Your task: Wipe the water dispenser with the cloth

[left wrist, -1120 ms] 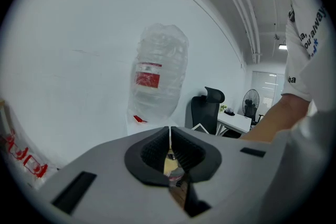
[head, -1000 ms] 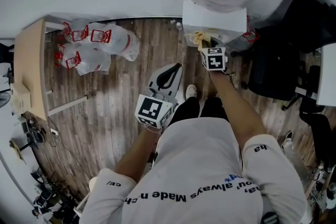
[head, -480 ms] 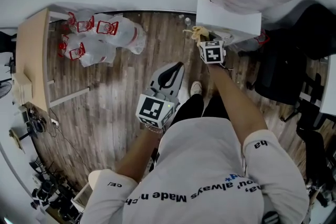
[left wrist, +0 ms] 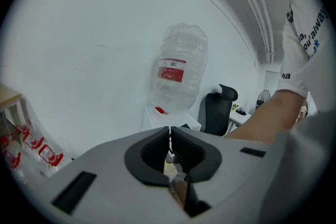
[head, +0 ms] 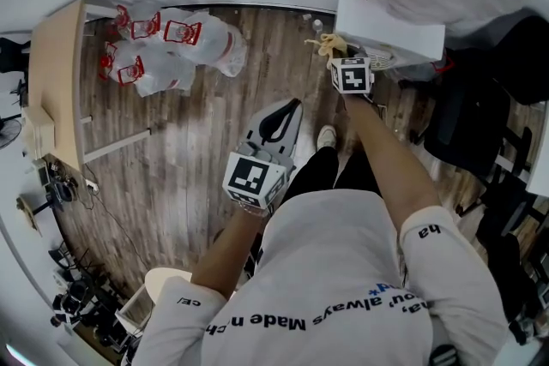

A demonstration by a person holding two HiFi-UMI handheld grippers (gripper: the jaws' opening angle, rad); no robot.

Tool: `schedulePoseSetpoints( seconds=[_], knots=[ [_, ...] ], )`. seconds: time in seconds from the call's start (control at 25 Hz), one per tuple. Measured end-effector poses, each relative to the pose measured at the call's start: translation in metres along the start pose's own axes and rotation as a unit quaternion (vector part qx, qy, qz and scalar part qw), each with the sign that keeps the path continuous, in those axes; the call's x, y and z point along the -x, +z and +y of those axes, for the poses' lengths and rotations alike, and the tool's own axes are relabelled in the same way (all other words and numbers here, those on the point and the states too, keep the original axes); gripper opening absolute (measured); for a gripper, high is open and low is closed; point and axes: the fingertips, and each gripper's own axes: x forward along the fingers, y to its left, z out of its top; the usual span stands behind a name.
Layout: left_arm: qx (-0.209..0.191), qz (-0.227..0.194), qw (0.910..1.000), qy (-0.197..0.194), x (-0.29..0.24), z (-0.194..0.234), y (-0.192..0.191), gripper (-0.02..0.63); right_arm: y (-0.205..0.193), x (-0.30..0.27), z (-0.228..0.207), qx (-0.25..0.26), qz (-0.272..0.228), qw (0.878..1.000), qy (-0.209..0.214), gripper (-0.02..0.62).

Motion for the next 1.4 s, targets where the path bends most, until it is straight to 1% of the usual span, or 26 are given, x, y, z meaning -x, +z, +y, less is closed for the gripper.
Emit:
schedulePoseSetpoints(
  seconds=[0.32, 0.6, 1.4],
  knots=[
    [0.001, 0.007, 1.0000, -0.002, -0.005, 0.002, -0.003, 0.028, 0.000, -0.001, -0.014, -0.014, 0.003, 1.000, -0.011, 0.060],
    [-0.004, 0.008, 0.9998, -0.017, -0.016, -0.012, -0.002, 0.028, -0.008, 0.007, -0.029, -0.019, 0.002, 1.000, -0.017, 0.060],
    [-0.018, 0.012, 0.9983, -0.055, -0.041, -0.058, -0.001, 0.028, -0.022, 0.045, -0.093, -0.043, -0.005, 0.998, -0.051, 0.060]
  ],
)
